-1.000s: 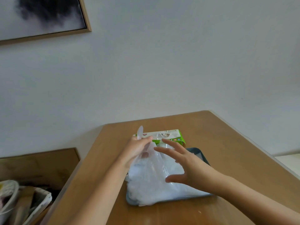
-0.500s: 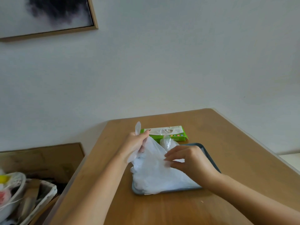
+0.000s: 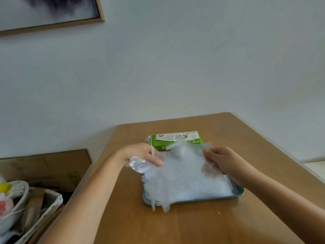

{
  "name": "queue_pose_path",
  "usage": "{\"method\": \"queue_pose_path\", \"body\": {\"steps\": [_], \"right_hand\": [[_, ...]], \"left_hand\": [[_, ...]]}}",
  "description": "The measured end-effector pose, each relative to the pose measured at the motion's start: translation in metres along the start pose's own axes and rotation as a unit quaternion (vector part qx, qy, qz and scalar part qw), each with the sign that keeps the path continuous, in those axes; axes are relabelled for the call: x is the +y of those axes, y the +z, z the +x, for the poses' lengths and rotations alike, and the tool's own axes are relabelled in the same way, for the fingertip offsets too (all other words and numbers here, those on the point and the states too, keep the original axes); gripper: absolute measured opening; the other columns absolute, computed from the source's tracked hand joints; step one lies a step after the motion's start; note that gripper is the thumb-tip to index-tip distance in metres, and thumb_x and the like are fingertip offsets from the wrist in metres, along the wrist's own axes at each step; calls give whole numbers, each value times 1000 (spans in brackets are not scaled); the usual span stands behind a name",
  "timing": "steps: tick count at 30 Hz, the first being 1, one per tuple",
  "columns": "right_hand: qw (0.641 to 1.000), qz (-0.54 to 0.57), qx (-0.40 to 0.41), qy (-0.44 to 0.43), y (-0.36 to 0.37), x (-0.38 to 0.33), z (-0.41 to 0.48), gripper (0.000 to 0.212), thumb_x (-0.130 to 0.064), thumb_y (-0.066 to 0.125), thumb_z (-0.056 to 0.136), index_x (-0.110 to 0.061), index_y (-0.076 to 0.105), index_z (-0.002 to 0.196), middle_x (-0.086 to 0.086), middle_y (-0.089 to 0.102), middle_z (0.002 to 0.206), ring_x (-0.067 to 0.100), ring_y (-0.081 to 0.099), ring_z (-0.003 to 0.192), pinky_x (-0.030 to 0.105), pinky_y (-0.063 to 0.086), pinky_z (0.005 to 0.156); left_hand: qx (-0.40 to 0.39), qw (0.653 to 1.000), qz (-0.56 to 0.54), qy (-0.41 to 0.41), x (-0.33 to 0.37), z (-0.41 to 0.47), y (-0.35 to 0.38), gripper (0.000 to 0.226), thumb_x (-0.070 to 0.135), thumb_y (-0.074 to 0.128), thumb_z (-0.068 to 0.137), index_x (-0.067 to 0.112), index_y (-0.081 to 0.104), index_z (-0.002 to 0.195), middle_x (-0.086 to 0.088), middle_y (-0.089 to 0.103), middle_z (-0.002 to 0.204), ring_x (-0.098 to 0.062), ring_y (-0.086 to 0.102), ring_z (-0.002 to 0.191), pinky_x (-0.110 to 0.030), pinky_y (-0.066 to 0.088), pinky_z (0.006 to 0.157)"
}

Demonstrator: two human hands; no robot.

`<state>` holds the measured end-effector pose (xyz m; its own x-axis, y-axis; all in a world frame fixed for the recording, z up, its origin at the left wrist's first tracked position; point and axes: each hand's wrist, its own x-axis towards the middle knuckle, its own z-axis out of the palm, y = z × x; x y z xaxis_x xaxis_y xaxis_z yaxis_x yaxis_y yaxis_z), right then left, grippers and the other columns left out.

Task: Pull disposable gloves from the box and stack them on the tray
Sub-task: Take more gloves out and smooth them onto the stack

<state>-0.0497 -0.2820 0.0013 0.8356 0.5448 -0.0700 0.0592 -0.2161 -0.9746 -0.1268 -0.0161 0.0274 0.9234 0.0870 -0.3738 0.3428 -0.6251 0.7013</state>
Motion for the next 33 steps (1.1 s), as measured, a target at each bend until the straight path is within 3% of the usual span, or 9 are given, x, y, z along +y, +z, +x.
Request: {"method": "queue_pose_path", "body": {"steps": [5, 10, 13, 18, 21, 23, 26, 29, 33], "right_hand": [[977, -210, 26, 17, -11, 24, 17, 32, -16, 43, 98, -6, 57, 71, 12, 66, 52, 19, 50, 37, 20, 41, 41], [948, -310, 43, 52, -15, 33, 19, 35, -26, 43, 98, 2, 60, 85, 9, 65, 54, 15, 51, 36, 21, 41, 37], [916, -392, 83, 23, -13, 40, 20, 38, -29, 41, 97, 1, 56, 80, 12, 67, 68, 19, 55, 47, 32, 51, 54], [910, -403, 99, 3, -12, 51, 22, 38, -28, 36, 99, -4, 55, 76, 9, 66, 76, 26, 65, 64, 39, 54, 65], [915, -392, 99, 8, -12, 52, 21, 37, -25, 36, 98, -3, 56, 77, 12, 67, 76, 29, 65, 67, 40, 54, 64], [912, -399, 90, 7, -12, 52, 19, 37, -25, 34, 99, -5, 55, 77, 12, 65, 75, 30, 63, 70, 39, 54, 67], [896, -438, 77, -2, -11, 48, 15, 36, -27, 33, 101, -13, 47, 72, 4, 53, 68, 24, 52, 65, 30, 44, 58], [864, -491, 108, -21, -10, 45, 10, 27, -31, 38, 100, -15, 44, 78, 0, 48, 74, 22, 48, 69, 29, 33, 56], [805, -525, 143, -236, -5, 46, 3, 35, -25, 70, 81, -15, 56, 111, 0, 59, 107, 22, 57, 95, 28, 42, 83]], "left_hand": [[-22, 995, -64, -68, -5, 19, 12, 14, 16, 66, 89, 3, 69, 84, 1, 68, 75, -8, 63, 67, -19, 48, 62], [43, 994, -29, -101, -15, 38, 21, 35, 35, 79, 68, 5, 70, 83, -6, 61, 79, -18, 51, 73, -29, 39, 67], [162, 980, 87, -81, -8, 43, 22, 20, 25, 65, 84, 6, 68, 77, -7, 67, 80, -17, 56, 63, -26, 44, 62], [419, 890, 150, 98, 35, 24, 54, 11, 20, 56, 90, 16, 66, 86, 0, 70, 83, -21, 64, 80, -34, 51, 74], [320, 913, 148, 206, 56, 15, 99, 15, 20, 53, 93, 18, 68, 96, 2, 71, 91, -16, 64, 85, -33, 50, 79], [233, 928, 201, 212, 58, 18, 123, 30, 24, 47, 98, 15, 61, 123, -3, 64, 123, -17, 58, 111, -31, 44, 98], [111, 927, 332, 135, 43, 29, 136, 58, 38, 36, 102, 12, 22, 151, -6, 21, 159, -20, 18, 146, -32, 11, 119], [34, 917, 386, 91, 23, 38, 137, 69, 55, 21, 100, 20, -4, 154, -1, -10, 161, -19, -11, 148, -43, -10, 117], [32, 926, 369, 71, 14, 48, 139, 71, 62, 19, 97, 29, -10, 152, 7, -19, 159, -18, -20, 146, -50, -13, 115]]}}
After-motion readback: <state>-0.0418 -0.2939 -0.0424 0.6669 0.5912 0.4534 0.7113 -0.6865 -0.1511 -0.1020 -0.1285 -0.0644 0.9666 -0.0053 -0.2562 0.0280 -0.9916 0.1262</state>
